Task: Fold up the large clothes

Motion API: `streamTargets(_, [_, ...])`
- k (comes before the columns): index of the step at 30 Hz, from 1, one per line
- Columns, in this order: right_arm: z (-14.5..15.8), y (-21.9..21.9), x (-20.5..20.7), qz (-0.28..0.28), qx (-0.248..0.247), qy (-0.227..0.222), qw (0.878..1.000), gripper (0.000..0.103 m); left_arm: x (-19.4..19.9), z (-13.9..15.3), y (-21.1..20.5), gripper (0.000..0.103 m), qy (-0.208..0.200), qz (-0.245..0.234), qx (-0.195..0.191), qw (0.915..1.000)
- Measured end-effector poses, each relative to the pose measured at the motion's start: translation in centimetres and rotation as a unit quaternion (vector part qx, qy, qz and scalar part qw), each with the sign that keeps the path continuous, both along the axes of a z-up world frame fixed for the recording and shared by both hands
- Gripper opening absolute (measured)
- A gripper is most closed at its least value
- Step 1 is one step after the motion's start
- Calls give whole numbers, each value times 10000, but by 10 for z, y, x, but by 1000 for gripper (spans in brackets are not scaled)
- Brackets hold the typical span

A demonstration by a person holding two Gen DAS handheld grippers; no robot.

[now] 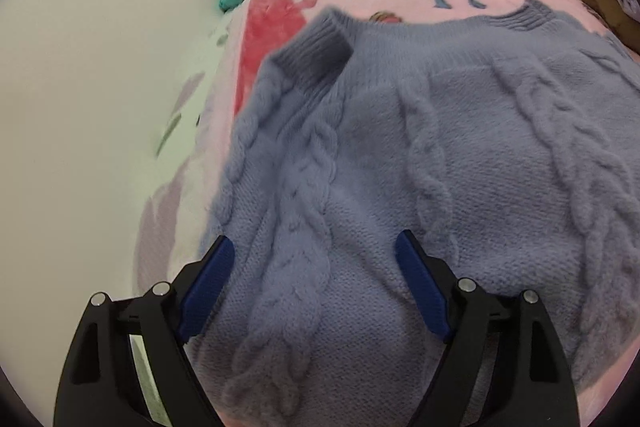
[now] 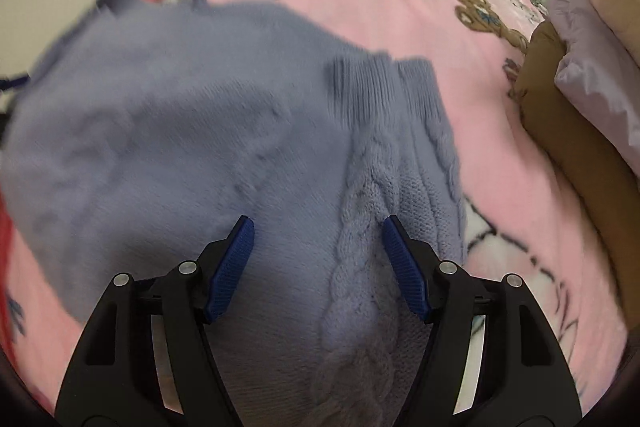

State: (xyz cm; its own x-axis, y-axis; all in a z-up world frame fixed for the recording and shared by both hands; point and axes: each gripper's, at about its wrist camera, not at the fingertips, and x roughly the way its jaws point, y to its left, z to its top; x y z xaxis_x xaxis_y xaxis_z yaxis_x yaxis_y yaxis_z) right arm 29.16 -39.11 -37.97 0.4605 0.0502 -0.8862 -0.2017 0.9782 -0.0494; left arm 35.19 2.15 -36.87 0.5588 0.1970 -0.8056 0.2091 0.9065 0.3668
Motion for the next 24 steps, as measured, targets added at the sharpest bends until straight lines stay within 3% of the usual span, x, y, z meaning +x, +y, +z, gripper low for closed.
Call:
streamTargets(9, [-21, -5, 13, -8, -104, 384, 9992, 74, 6, -16, 15, 93, 118, 240, -446, 9986])
streamTargets(13, [-7, -9, 13, -11, 179, 486, 9987, 74, 2, 0, 14, 93, 47, 24, -344, 9994])
streamTargets(16, [17, -19, 4, -64, 448, 53, 9990, 85, -6, 28, 20, 94, -326, -259, -292, 9987])
streamTargets(17, [23, -24, 2, -130, 565, -78, 9983, 94, -5, 37, 26, 94, -380, -306, -343, 9982])
streamTargets(21, [25, -56, 4, -632, 1102, -63, 9919, 95, 26, 39, 50, 95, -77, -40, -582, 9983])
streamTargets(24, [13, -78, 6, -1087, 1492, -50, 9828, 93, 50, 35, 67, 95, 14, 171, -1126, 9935])
